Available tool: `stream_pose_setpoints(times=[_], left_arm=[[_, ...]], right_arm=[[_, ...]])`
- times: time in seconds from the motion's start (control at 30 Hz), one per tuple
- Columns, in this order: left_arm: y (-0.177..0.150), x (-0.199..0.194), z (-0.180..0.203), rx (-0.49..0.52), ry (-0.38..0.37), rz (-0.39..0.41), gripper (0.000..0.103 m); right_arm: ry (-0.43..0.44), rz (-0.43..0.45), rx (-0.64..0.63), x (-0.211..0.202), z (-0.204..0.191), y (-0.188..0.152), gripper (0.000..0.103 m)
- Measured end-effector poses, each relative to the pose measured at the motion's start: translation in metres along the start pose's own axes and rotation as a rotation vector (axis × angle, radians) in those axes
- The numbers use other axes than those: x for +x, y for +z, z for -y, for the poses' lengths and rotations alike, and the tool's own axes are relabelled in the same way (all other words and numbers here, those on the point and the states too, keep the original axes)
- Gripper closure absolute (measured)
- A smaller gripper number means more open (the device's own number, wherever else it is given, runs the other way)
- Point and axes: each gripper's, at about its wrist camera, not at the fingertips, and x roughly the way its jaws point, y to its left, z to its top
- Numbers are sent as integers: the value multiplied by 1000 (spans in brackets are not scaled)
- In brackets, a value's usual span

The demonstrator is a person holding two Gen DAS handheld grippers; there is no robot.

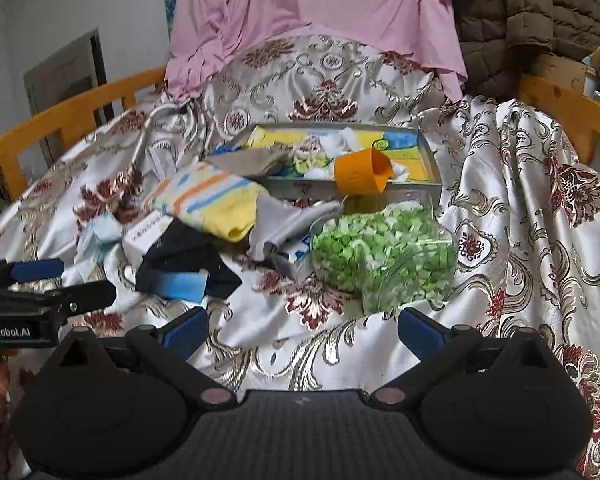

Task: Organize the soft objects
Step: 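Withdraw both grippers from the tray back over the pile, then grasp the grey sock with the right gripper while the left grasps the black striped cloth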

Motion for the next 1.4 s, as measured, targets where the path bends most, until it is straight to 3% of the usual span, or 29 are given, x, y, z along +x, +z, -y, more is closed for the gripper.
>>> stream_pose_setpoints(times=[0.6, 0.8, 0.93, 1.17, 1.4], left_arm=[[-5, 4, 1, 154, -7, -55, 1], [4, 7, -4, 189, -66, -80, 1], [11, 11, -9, 183, -83, -97, 1], [21, 25, -2, 330, -129, -131, 1], [29, 45, 8, 412, -155, -156, 1]], right_arm=[[-41, -42, -72, 13, -7, 0, 0], [-33, -46, -104, 20, -5, 6, 0], [-35, -23, -190, 27, -8, 16, 0], [-13, 29, -364, 50, -12, 28, 0], [35, 75, -536, 73, -20, 34, 0]])
